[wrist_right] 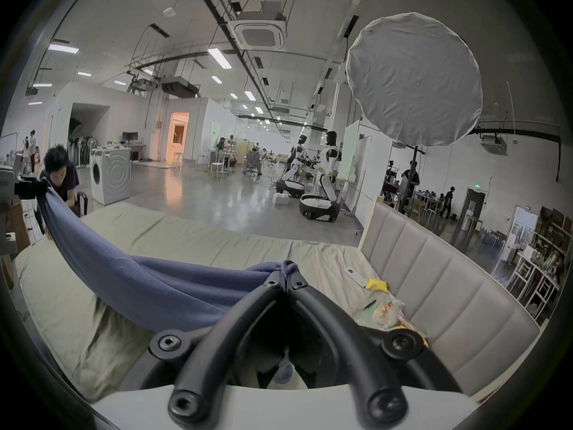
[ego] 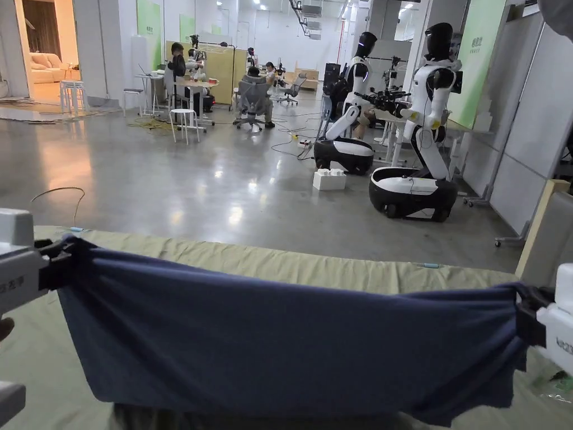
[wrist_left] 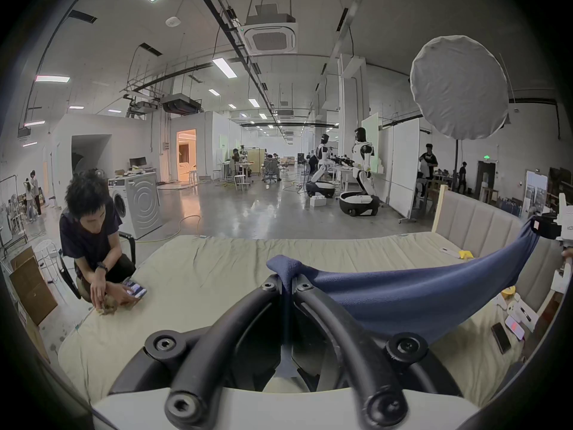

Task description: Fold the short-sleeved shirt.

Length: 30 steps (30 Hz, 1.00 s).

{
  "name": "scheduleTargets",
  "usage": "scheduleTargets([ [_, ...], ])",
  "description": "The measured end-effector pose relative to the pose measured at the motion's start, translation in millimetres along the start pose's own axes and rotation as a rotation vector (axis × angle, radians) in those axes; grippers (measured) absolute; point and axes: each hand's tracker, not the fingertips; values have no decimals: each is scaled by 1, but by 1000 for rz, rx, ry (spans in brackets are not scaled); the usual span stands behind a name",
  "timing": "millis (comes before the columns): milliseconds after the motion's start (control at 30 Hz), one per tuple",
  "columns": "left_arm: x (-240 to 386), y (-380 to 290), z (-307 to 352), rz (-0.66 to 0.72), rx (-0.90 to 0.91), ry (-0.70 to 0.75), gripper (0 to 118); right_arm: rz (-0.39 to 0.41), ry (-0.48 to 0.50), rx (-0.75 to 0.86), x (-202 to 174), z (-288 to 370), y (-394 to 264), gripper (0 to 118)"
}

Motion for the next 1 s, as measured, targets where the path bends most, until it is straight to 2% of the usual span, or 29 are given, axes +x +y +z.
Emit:
scheduleTargets([
  [67,-9,-21,10,7,-14,-6,5,16,5,-36,-8,19,-17,0],
  [100,17,-31,42,-15,-11,2,5,26,16,-66,-11,25,-28,0],
  [200,21,-74,71,-24,-80,-9,5,67,33,-161,-25,43,-65,0],
  [300,33,-118,101,-12,-176,-4,5,74,62,-272,-39,60,-110,0],
  [433,44,-170,131,14,-344,-6,5,18,118,-464,-51,70,-171,0],
  [467,48,-184,137,12,-380,-1,5,12,72,-513,-52,72,-185,0],
  [600,63,-231,157,5,-514,24,5,46,119,-622,-65,70,-229,0],
  [633,17,-244,123,27,-571,0,5,49,125,-643,-67,70,-235,0],
  [667,7,-251,116,20,-593,-3,5,47,124,-649,-69,69,-241,0],
  [767,14,-268,116,-24,-650,16,5,89,143,-706,-77,65,-258,0],
  [900,19,-286,116,-9,-750,28,5,158,168,-806,-90,61,-280,0],
  [1000,21,-301,114,-11,-792,33,6,137,174,-831,-95,58,-295,1],
])
